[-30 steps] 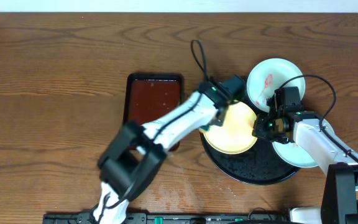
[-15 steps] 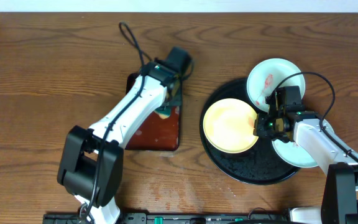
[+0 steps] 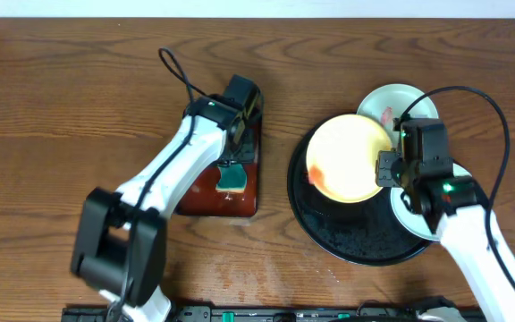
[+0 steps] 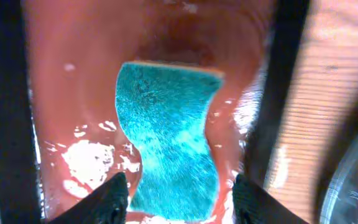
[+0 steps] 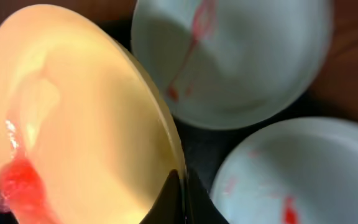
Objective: Clean dirty plates on tray and stack at the side
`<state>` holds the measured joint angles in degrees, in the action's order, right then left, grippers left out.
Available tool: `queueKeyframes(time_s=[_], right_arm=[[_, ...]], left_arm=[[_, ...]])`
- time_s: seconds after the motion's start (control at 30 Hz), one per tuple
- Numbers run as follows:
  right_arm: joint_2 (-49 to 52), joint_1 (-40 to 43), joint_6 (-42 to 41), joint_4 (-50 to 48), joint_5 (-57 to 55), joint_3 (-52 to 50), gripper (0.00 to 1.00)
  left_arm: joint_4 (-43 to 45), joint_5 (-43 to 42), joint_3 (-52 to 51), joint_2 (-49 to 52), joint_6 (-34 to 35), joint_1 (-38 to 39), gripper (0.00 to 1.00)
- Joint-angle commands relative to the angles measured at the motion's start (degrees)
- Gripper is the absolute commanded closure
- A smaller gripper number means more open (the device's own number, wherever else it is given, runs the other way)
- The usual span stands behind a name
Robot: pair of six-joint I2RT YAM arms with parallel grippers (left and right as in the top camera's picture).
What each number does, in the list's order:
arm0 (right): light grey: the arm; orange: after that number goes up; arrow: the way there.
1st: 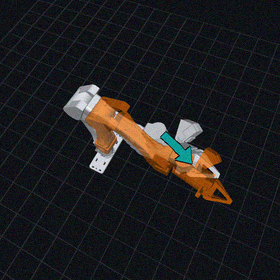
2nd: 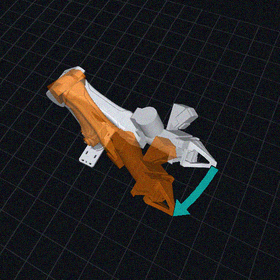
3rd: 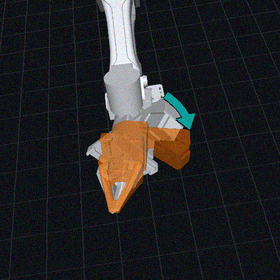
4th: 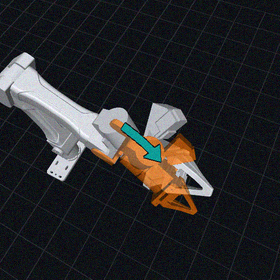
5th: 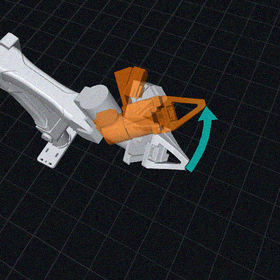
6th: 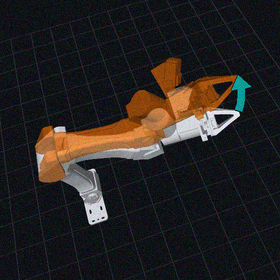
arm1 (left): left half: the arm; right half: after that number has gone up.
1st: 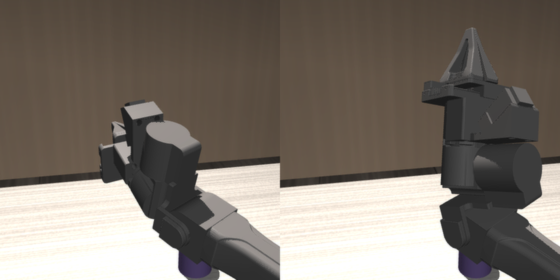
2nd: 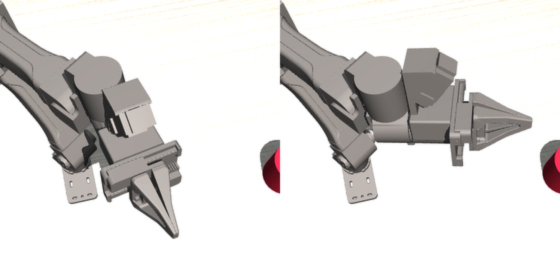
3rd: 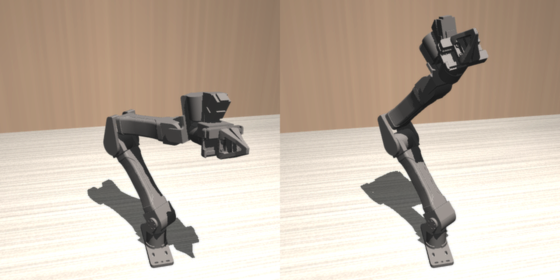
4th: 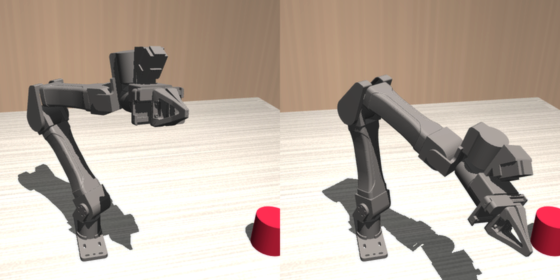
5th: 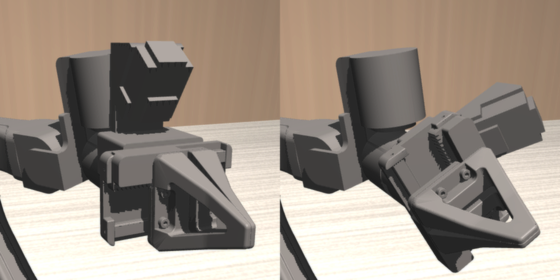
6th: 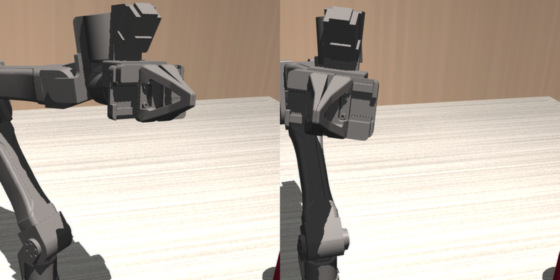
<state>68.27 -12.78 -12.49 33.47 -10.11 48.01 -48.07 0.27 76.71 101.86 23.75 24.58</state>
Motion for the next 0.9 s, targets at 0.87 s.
queueKeyframes(time_s=[0.87], right_arm=[[-3.76,-36.57,23.54,-2.12,-51.84,1.07,0.99]], left_arm=[[-2.86,-0.31,0.44,-12.28,-0.74,-0.09,0.18]])
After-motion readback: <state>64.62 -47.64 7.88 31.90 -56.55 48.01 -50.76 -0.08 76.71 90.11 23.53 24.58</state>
